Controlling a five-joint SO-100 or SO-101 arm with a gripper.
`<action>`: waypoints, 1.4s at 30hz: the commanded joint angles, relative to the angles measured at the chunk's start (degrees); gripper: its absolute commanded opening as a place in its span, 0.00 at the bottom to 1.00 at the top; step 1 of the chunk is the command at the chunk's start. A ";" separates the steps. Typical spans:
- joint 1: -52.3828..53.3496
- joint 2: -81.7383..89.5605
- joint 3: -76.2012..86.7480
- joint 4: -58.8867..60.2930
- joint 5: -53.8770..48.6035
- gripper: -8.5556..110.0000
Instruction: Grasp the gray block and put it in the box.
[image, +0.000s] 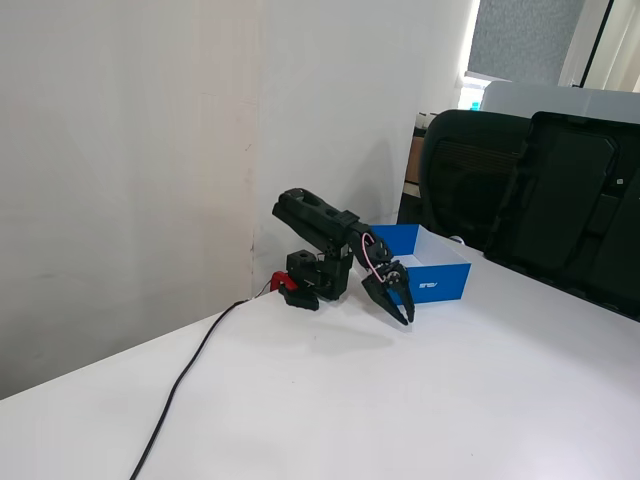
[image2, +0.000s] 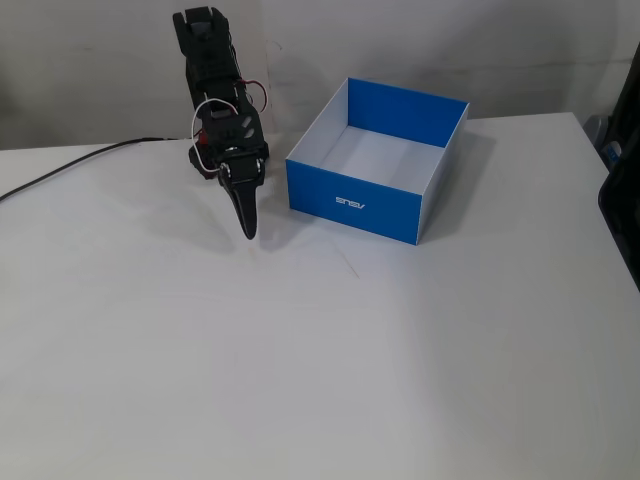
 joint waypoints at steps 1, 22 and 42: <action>-0.09 3.16 0.53 -1.14 0.97 0.07; -0.70 26.28 10.02 12.13 10.20 0.07; -3.16 29.44 9.76 18.28 13.80 0.14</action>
